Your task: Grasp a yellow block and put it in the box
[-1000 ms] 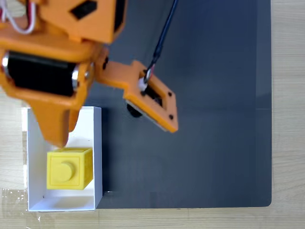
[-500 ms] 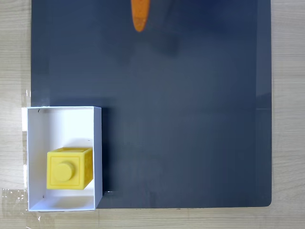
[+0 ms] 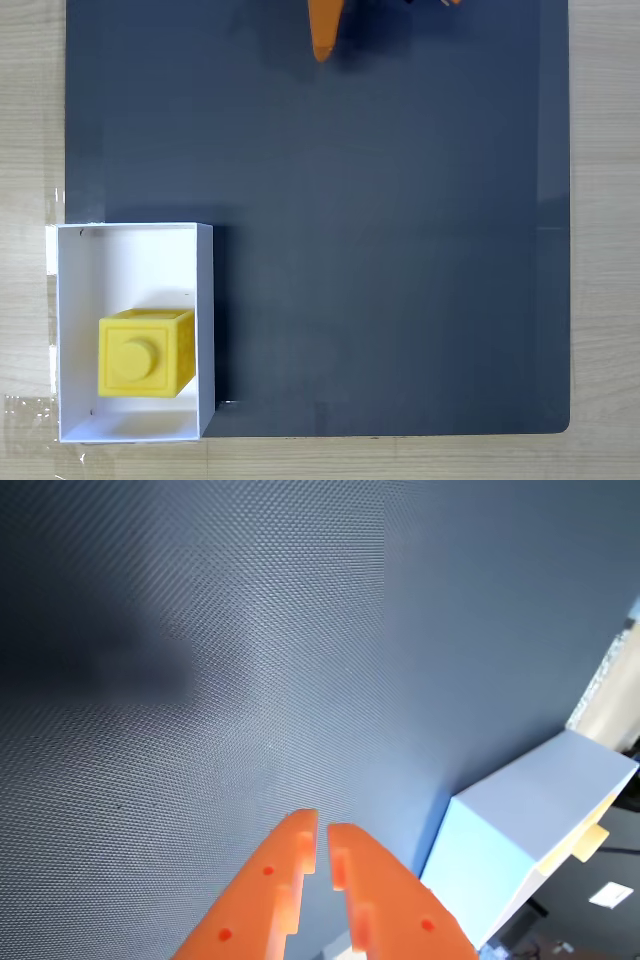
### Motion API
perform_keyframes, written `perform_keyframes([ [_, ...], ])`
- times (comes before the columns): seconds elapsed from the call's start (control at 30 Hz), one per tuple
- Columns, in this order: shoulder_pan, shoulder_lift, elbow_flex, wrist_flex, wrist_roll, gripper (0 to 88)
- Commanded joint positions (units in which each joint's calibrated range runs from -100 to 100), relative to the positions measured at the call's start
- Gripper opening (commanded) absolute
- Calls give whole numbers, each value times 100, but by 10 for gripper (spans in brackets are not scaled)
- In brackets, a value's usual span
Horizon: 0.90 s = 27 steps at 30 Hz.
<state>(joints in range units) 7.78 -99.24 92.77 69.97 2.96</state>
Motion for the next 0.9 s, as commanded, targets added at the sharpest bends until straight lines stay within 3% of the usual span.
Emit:
perform_keyframes([
  [0.0,-12,34,-46,246,-28,17],
  [0.87,47,34,-110,420,-117,18],
])
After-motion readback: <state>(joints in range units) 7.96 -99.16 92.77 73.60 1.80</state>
